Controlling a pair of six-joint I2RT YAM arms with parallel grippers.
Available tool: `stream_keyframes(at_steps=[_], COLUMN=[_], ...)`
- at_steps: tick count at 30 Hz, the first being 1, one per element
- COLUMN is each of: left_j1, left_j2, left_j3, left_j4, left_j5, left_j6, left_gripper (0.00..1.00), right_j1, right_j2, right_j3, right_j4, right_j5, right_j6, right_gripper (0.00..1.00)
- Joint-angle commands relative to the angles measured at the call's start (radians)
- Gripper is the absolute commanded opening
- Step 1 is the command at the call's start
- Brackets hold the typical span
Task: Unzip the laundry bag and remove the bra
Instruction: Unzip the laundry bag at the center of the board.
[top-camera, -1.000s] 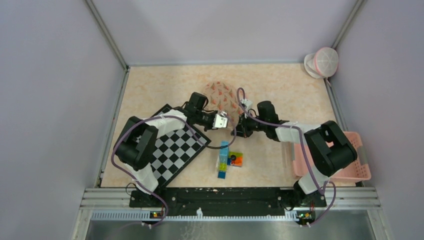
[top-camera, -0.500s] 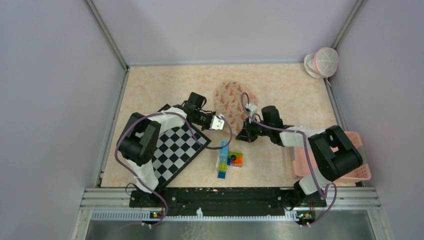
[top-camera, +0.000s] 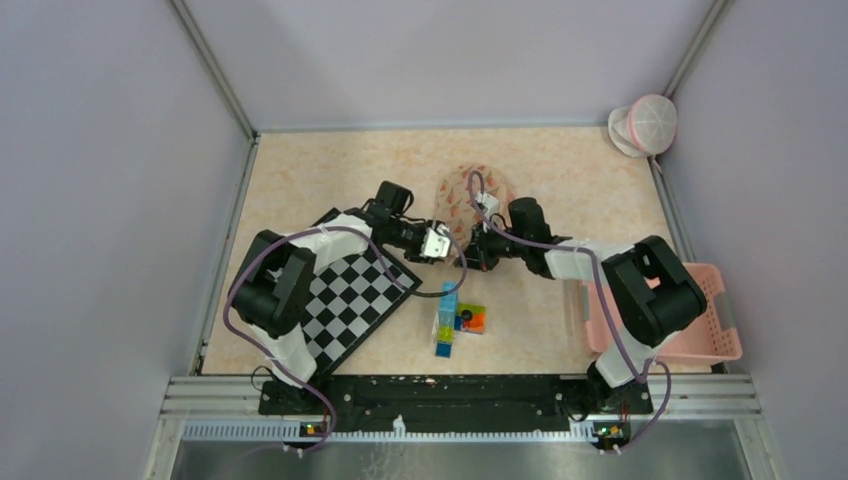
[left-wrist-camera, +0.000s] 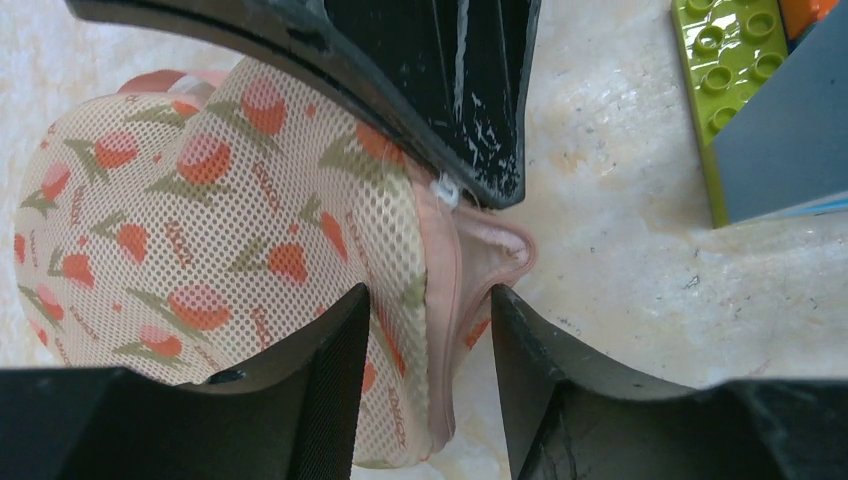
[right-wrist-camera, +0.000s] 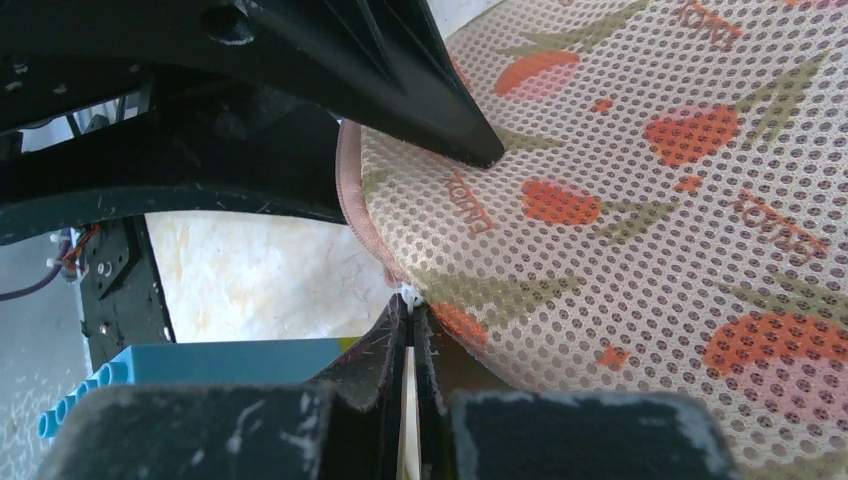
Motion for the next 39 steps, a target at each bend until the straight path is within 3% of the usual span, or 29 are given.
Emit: stream_keyframes(at_steps=[1, 3, 7, 10, 19, 23, 24, 28, 31, 39], left_j1=[-0.018, -0.020, -0.016, -0.013, 0.045, 0.061, 0.064, 0.065, 0.060, 0.009], left_j2=[-0.007, 0.011, 0.014, 0.008, 0.061, 0.078, 0.078, 0.037, -0.023, -0.081], left_j3=[0.036, 0.053, 0.039, 0.023, 0.062, 0.089, 0.095, 0.090, 0.057, -0.023], left_j4=[0.029, 0.016, 0.004, -0.016, -0.054, -0.057, -0.054, -0.039, -0.046, -0.042], left_j5=[0.008, -0.003, -0.033, -0.071, -0.088, -0.094, -0.096, -0.041, 0.037, 0.049], left_j6=[-0.026, -0.032, -0.010, 0.023, 0.115, 0.128, 0.116, 0.059, 0.030, -0.023], left_gripper=[0.53, 0.44, 0.14, 0.01, 0.00, 0.00, 0.02, 0.33, 0.47, 0.54], right_j1=[0.022, 0.022, 0.017, -0.009, -0.096, -0.096, -0.090, -0.037, -0.002, 0.014], right_j2=[0.015, 0.012, -0.009, -0.027, -0.077, -0.087, -0.085, -0.072, -0.060, 0.002], right_j3=[0.050, 0.048, 0.030, 0.001, -0.077, -0.081, -0.079, -0.060, -0.045, 0.008], right_j4=[0.056, 0.049, 0.024, 0.006, -0.116, -0.089, -0.077, -0.045, -0.011, 0.036], right_j5=[-0.027, -0.024, -0.016, -0.020, -0.027, -0.049, -0.049, -0.046, -0.039, -0.021], right_j6=[0.008, 0.004, -0.012, -0.022, -0.146, -0.115, -0.100, -0.069, -0.039, 0.017], right_gripper=[0.00, 0.00, 0.00, 0.00, 0.00, 0.00, 0.00, 0.00, 0.00, 0.00])
